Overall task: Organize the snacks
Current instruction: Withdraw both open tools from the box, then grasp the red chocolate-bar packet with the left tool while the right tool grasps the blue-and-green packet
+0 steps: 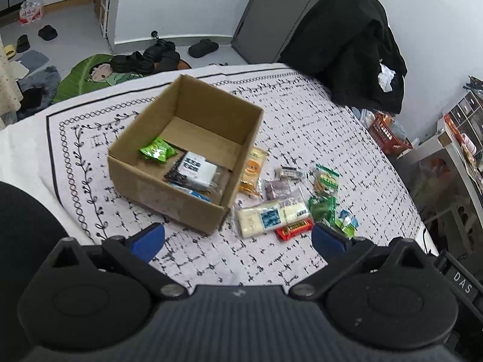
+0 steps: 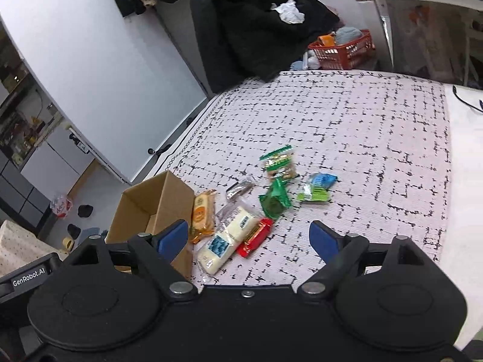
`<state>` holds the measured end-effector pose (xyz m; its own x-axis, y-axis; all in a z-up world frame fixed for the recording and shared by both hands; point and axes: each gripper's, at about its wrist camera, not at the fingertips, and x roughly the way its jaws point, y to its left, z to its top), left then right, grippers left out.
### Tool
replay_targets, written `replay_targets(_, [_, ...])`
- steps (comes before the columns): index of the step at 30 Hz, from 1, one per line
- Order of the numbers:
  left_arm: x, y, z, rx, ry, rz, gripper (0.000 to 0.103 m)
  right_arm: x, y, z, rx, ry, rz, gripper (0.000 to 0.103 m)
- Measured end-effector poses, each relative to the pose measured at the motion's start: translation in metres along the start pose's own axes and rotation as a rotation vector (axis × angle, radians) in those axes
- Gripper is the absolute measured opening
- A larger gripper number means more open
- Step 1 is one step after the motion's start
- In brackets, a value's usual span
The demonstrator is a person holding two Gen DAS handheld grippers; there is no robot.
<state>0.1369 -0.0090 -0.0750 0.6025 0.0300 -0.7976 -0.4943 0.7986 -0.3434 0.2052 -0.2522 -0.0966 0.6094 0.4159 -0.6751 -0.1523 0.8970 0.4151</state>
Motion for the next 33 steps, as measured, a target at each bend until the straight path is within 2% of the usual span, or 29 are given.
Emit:
replay_targets(11, [0.019,-0.033,-0.011,0.017,0.022,-0.017,0.103,0.001,-0.033,0.01,0.057,-0.008,-0.014,0.091])
replay_targets(16, [0.029,-0.049,-0.015,0.05,0.01,-0.023,0.103,0.01,-0.057,0.011,0.153,0.005,-0.003,0.091])
replay_targets(23, [0.051,-0.061,-0.02,0.056,0.022,-0.04,0.1,0.028,-0.074,0.011,0.223,0.029,0.013,0.091])
replay_targets(29, [0.072,-0.072,-0.02,0.075,0.028,-0.035,0.097,0.047,-0.084,0.014,0.242,0.038,0.02,0.09])
replay_targets(33, [0.09,-0.077,-0.021,0.094,0.04,-0.013,0.089,0.062,-0.084,0.014,0.24,0.061,0.038,0.088])
